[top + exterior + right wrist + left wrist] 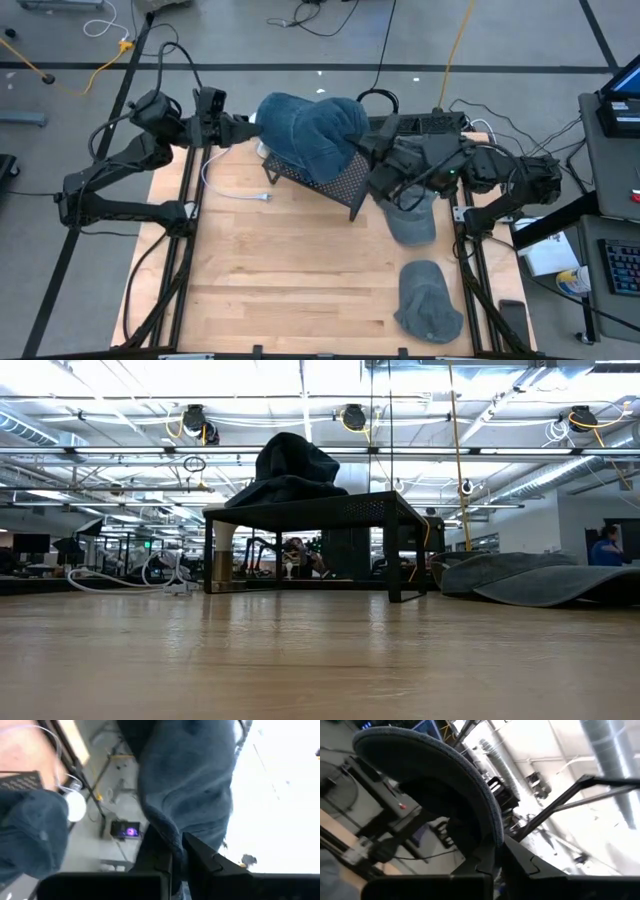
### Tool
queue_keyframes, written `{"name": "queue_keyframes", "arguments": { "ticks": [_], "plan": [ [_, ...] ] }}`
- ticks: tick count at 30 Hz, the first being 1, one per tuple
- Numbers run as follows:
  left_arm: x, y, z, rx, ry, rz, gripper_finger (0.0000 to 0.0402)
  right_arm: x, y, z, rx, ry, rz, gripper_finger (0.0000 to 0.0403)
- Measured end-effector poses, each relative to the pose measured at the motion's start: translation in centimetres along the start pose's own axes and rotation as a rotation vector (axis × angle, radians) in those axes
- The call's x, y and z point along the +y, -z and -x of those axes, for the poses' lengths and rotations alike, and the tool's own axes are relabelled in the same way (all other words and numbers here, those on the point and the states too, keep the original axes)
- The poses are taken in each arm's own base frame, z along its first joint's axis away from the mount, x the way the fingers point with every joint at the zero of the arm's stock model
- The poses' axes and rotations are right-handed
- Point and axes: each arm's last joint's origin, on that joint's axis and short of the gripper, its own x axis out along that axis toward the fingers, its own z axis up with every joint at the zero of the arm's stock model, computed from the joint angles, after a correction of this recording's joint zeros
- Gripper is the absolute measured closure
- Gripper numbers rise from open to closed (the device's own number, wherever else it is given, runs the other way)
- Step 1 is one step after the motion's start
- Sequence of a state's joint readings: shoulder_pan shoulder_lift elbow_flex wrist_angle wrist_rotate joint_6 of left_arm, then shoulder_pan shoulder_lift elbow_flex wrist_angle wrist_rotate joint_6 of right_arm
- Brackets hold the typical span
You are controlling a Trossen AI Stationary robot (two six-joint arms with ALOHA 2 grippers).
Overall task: Pick & Place hat
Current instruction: Stack the blue cap on the blue caps on the shelf
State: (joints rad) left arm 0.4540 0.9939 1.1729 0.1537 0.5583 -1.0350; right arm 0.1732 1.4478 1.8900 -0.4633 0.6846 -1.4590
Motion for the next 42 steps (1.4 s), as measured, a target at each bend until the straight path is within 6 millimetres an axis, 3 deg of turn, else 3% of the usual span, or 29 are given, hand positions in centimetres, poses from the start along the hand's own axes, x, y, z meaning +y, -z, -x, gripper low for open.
{"name": "queue_keyframes", "arguments": {
  "ticks": [6,11,19,24,34,42],
  "plan": [
    [0.6,0.3,0.1,0.045,-0.052,-0.319,0.0318,-0.7,-0.2,0.7,0.05,0.054,0.001,0.0386],
    [1.8,1.1,0.2,0.133,-0.144,-0.481,0.0278,-1.8,0.2,2.0,0.029,0.109,-0.041,0.0386],
    [4.4,3.0,1.4,0.321,-0.444,-0.397,0.0207,-3.0,1.4,3.9,0.037,0.16,-0.086,0.0386],
    [4.8,3.8,1.8,0.393,-0.496,-0.328,0.0178,-3.3,1.8,4.4,0.039,0.169,-0.066,0.0386],
    [4.3,4.1,1.4,0.389,-0.456,-0.323,0.0172,-3.5,2.6,3.9,0.056,0.174,-0.03,0.0386],
    [4.1,4.4,1.2,0.413,-0.418,-0.322,0.019,-3.3,5.0,0.3,-0.026,0.174,0.012,0.0386]
  ]
}}
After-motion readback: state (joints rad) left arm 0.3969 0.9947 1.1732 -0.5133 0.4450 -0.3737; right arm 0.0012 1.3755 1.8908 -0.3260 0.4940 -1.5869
